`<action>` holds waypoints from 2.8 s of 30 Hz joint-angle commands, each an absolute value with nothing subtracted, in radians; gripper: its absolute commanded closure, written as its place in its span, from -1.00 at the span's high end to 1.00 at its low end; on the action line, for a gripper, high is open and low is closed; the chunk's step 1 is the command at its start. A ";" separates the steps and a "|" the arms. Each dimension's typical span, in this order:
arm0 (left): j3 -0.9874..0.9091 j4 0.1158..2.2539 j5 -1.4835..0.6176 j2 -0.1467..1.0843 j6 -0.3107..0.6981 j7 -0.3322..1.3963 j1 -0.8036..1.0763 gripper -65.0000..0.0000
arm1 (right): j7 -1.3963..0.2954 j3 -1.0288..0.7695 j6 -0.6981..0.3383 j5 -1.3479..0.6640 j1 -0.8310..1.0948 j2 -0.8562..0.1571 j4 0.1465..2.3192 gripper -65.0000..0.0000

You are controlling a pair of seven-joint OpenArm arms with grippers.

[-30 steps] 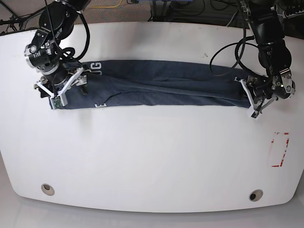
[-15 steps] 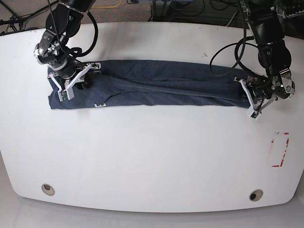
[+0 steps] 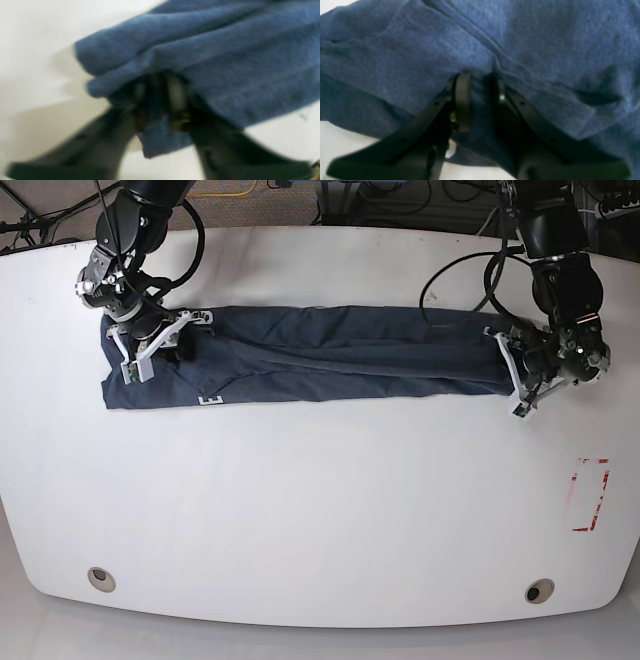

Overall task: Fold the T-shirt properly
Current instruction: 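Regrasp the strip end with the right gripper and hold with the left, then fold the strip end held by the left gripper toward the right gripper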

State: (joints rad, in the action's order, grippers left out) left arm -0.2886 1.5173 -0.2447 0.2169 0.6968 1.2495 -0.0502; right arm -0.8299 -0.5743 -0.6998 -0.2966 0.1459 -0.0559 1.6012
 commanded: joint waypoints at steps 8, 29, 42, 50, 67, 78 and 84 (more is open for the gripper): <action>-0.467 1.699 -0.305 0.200 0.698 1.325 -0.059 0.48 | -0.845 -0.573 -0.698 -0.288 0.147 -0.064 1.610 -0.57; -0.596 1.340 -0.696 0.340 0.698 1.290 -0.059 0.50 | -0.845 -0.573 -0.698 -0.291 0.142 -0.062 1.610 -0.57; -0.475 1.333 -0.696 0.300 0.698 1.285 -0.056 0.48 | -0.845 -0.573 -0.698 -0.294 0.142 -0.058 1.610 -0.57; -0.467 1.331 -0.690 0.266 0.698 1.291 -0.056 -0.32 | -0.845 -0.573 -0.698 -0.294 0.142 -0.058 1.610 -0.57; -0.420 1.581 -0.697 0.268 0.698 1.353 -0.033 -1.00 | -0.845 -0.573 -0.698 -0.294 0.140 -0.058 1.610 -0.57; -0.266 1.893 -0.697 0.159 0.698 1.396 -0.035 -1.00 | -0.845 -0.573 -0.698 -0.294 0.128 -0.058 1.609 -0.57; -0.168 1.894 -0.693 0.081 0.698 1.396 -0.054 -1.00 | -0.845 -0.573 -0.698 -0.294 0.119 -0.058 1.610 -0.57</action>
State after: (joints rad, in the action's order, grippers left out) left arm -0.1864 1.8778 -0.6857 0.1036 0.6971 1.4078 -0.0235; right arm -0.8375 -0.5743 -0.6998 -0.2962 0.1333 -0.0502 1.6005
